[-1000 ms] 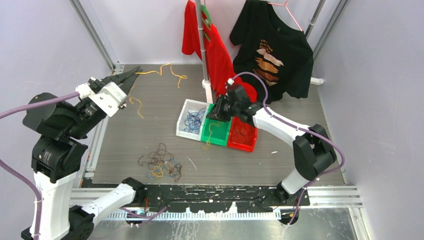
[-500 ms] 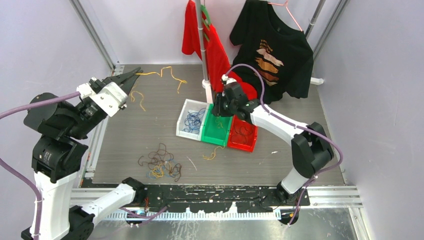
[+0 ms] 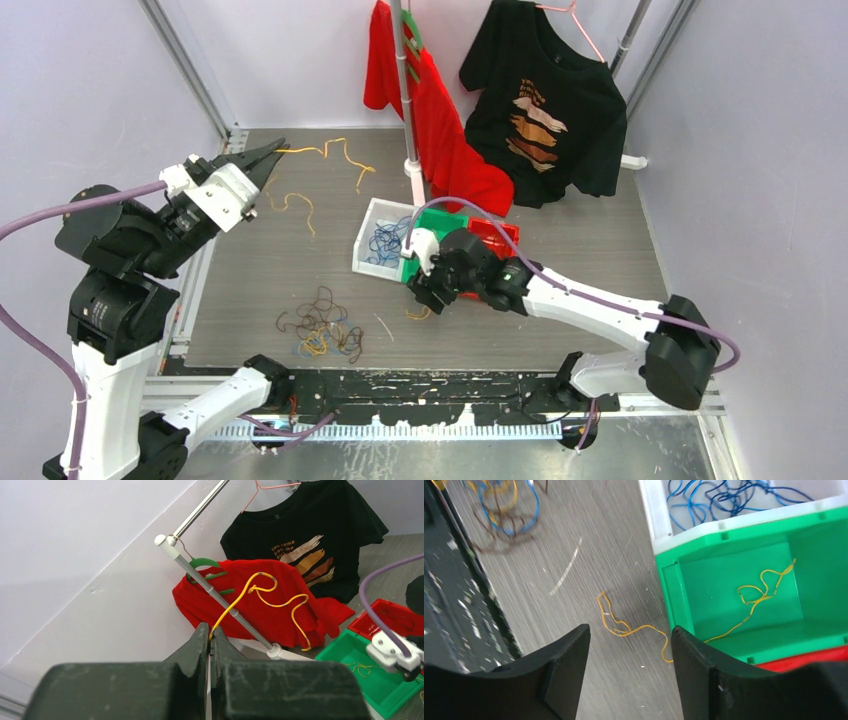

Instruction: Untangle the cables

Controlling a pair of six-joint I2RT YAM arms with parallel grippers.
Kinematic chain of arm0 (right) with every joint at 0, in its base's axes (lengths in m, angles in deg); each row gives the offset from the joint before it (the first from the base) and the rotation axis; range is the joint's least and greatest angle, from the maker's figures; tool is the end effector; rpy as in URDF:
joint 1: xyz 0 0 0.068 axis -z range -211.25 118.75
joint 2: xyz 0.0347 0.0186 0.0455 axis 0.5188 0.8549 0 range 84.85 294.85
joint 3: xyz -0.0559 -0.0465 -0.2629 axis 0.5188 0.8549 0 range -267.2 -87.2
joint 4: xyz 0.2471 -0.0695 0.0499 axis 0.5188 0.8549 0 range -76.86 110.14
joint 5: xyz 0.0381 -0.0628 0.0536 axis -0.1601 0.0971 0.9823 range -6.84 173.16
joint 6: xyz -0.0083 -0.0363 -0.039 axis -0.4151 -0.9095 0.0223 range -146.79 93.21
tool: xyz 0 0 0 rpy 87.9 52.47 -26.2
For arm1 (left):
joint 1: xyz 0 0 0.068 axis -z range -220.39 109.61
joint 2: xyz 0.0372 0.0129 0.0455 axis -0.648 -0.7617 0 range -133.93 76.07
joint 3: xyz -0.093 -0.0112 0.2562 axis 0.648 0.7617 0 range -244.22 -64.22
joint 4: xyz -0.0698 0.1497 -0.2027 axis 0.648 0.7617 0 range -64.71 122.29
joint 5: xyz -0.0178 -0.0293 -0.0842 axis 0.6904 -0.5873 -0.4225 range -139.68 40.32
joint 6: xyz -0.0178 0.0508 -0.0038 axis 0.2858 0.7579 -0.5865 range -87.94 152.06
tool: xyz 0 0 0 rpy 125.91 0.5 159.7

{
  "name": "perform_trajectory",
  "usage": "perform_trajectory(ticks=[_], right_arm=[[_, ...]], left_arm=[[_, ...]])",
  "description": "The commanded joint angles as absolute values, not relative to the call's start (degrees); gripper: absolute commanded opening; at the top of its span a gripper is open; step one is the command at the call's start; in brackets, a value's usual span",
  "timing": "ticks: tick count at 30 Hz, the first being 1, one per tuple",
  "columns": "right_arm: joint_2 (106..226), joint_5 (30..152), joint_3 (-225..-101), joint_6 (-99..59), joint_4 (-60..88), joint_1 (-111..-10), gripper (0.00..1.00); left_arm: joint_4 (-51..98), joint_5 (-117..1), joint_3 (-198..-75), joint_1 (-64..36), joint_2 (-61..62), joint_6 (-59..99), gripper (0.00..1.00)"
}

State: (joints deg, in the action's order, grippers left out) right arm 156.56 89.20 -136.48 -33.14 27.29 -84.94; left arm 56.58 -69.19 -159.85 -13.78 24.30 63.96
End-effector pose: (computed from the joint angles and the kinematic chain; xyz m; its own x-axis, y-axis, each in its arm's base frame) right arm 0.1595 0.2233 0.2608 -0.2566 -0.5347 -0.8051 -0.8851 0.4646 -0.0264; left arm 0.0812 -0.0539 0.5573 0.5424 0.2854 -0.7901 0.5030 0.6430 0.5775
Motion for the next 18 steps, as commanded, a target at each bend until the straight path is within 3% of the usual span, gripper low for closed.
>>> perform_trajectory(ticks=[1, 6, 18], right_arm=[[161.2, 93.2, -138.1, -49.5, 29.1, -85.4, 0.67], [169.3, 94.7, -142.8, -57.5, 35.6, -85.4, 0.67], [179.7, 95.5, -146.3, -62.4, 36.0, -86.5, 0.62]], left_arm=[[56.5, -68.3, -161.5, -13.7, 24.2, 63.2, 0.0], [56.9, -67.9, -162.4, -13.6, 24.1, 63.3, 0.0], [56.5, -67.0, -162.2, -13.7, 24.3, 63.9, 0.01]])
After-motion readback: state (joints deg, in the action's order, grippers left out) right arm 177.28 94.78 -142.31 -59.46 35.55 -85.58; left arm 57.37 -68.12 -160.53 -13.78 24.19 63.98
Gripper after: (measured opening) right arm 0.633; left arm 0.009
